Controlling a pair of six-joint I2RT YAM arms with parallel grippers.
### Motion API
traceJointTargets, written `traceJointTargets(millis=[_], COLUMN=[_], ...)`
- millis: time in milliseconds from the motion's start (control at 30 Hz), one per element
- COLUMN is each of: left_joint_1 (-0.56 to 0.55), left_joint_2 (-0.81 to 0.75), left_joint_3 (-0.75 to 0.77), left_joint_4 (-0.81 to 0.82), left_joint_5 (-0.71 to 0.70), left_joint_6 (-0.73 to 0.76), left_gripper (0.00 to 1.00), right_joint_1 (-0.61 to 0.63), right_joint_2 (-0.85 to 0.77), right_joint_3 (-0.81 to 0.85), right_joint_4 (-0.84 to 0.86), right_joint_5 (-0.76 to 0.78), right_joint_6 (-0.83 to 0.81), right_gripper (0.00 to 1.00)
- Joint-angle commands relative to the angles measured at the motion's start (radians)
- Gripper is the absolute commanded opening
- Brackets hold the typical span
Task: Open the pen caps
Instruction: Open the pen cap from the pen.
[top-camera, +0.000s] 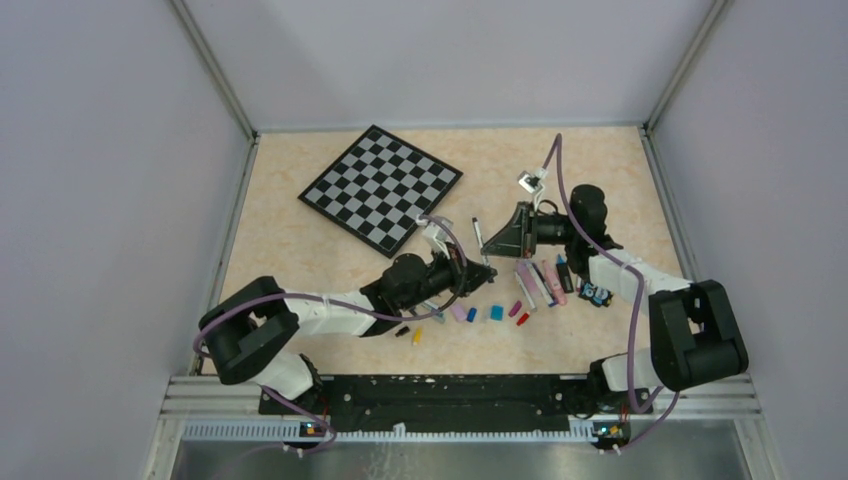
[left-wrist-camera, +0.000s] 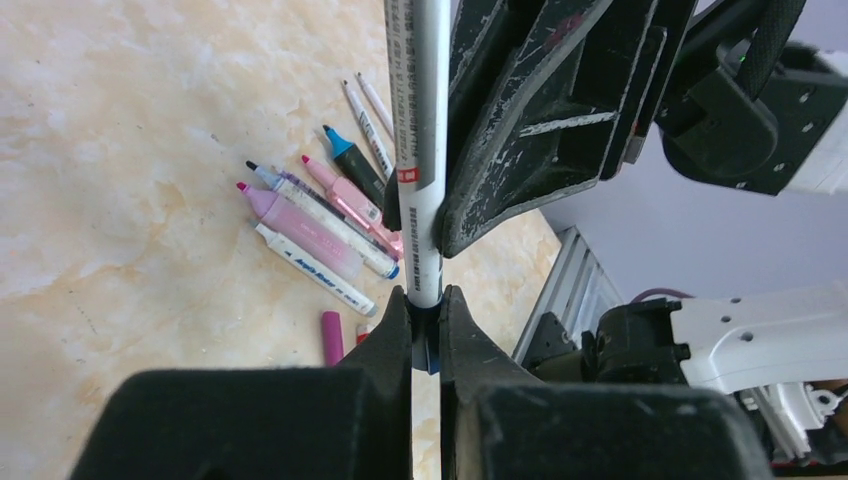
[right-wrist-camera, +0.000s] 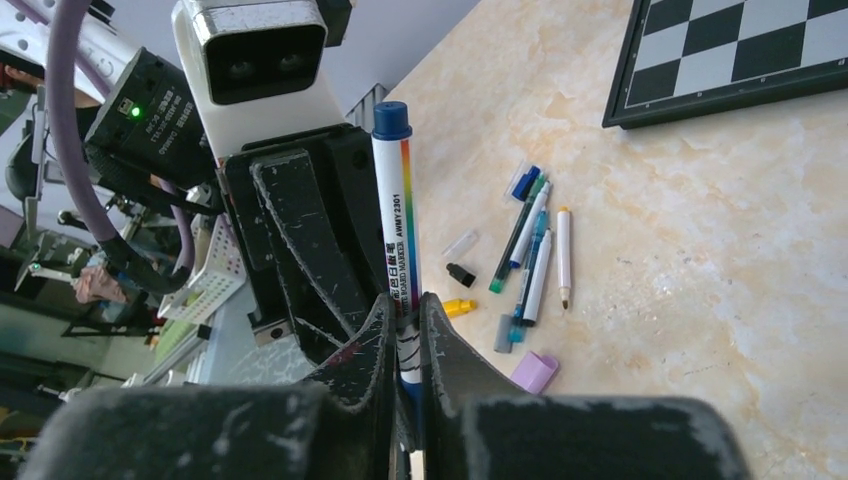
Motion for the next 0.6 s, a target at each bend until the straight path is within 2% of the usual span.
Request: traceJointTargets(millis=[0,67,100,200,333,400,533,567], left_joint_1=[-0.007,-0.007,-0.007,-0.006,-0.007,-0.007,-0.007,-0.007], left_joint_2=[-0.064,-0.097,-0.115,-0.155,-0.179,-0.173,-0.151,-0.147], left_joint_3=[0.029,0.036,0.041,0.055,0.066,0.075,0.095,0.099], left_joint_4=[-0.045,-0.12,-0.156,-0.26,-0.323,-0.334,-0.357,-0.364], left_joint_5=[0.075,0.104,0.121,0.155,0.185,0.205,0.222,0.222], left_joint_6=[0.125,0.191,0.222,0.285,0.314,0.32,0.325,0.325], left_gripper=[0.0,0.0,0.0,0.0,0.0,0.0,0.0,0.0], right_joint_1=[0.013,0.012,0.013,0.031,0.083,0.096,0.098,0.098], right_joint_2=[-0.041,-0.057,-0.061,-0.063,-0.055,-0.052,-0.061,-0.063], right_joint_3=[0.023,0.032,0.031,0.028,0.062,0.065,0.064,0.066], right_joint_4=[-0.078,-0.13,-0.132,-0.141,-0.273,-0.277,-0.249,-0.246], right_joint_5=[-0.041,-0.067,-0.081,-0.11,-0.108,-0.112,-0.119,-0.124], right_joint_6=[-0.113,-0.17,-0.182,-0.199,-0.308,-0.313,-0.298,-0.298], right_gripper=[0.26,0.45,0.51,0.59,0.59,0.57,0.44,0.37])
